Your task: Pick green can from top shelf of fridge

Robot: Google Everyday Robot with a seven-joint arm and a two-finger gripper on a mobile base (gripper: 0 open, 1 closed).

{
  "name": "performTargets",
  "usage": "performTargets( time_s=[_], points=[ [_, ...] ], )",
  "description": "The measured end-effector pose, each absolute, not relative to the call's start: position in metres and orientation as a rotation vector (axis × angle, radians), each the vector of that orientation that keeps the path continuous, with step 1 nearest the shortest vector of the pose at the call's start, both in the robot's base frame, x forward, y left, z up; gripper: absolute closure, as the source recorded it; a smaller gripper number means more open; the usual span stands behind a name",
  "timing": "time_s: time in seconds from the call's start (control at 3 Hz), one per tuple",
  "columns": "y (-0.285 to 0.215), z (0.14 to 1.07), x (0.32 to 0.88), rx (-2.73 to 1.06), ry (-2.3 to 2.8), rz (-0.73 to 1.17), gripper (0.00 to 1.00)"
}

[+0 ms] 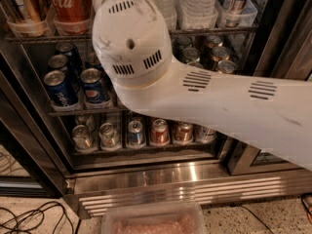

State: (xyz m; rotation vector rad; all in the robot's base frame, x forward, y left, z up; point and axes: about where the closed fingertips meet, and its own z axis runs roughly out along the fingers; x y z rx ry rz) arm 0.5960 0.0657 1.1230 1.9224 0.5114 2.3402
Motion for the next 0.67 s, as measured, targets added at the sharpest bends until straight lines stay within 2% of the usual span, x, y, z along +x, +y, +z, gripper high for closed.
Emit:
performTargets(
  time_s=[0.33, 0.67],
  points=[
    [0.066, 1.1275, 0.598, 1.943, 0.573, 2.329, 0.33],
    [0.0674, 1.1291, 0.5981, 1.945, 0.585, 2.331, 0.34]
  ],
)
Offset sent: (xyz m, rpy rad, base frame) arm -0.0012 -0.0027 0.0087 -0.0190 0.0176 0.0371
